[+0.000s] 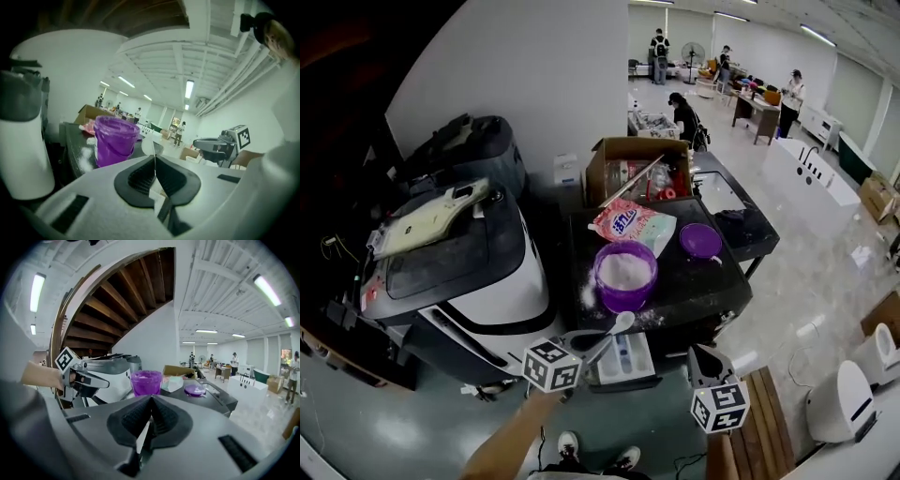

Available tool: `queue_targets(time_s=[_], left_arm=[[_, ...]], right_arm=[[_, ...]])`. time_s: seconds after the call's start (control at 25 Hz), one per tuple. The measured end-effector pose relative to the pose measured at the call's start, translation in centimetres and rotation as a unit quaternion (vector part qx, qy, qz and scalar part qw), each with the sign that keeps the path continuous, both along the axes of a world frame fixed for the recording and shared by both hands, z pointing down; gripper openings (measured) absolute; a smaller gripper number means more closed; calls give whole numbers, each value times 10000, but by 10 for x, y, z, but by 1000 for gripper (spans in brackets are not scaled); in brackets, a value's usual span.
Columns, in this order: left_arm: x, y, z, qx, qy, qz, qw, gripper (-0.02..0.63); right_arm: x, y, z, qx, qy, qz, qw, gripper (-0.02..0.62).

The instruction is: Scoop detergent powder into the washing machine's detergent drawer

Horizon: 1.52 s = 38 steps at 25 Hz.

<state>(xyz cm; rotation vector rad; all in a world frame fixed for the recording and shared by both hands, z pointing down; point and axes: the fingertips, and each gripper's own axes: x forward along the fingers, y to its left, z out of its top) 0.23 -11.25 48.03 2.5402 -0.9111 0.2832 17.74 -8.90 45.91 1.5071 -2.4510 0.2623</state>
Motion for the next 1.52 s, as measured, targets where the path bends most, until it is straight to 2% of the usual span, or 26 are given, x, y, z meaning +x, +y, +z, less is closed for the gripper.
queue_targets(time_s=[0.12, 0.24, 0.48, 0.64, 1.0, 1.52], left_arm=[[-15, -7, -32, 579, -327, -21, 9978, 14], [-32, -13, -64, 1199, -639, -131, 9906, 13], [-66, -15, -125, 2065, -722, -415, 9749, 14], [-90, -10, -154, 2498, -760, -709, 9627, 14], [-113, 3, -182, 2956, -819, -786, 9486, 14], [-115, 14, -188, 3074, -904, -735, 9444, 14]], right_arm=[[-10, -6, -35, 384, 51, 46, 9992, -3], [-25, -12, -69, 753, 185, 36, 9970, -3], [-59, -14, -125, 1452, 541, -57, 9879, -3], [-74, -11, -145, 1646, 686, -95, 9839, -3], [-96, -6, -164, 1828, 683, -177, 9806, -3], [-101, 4, -157, 1670, 943, -100, 9814, -5]])
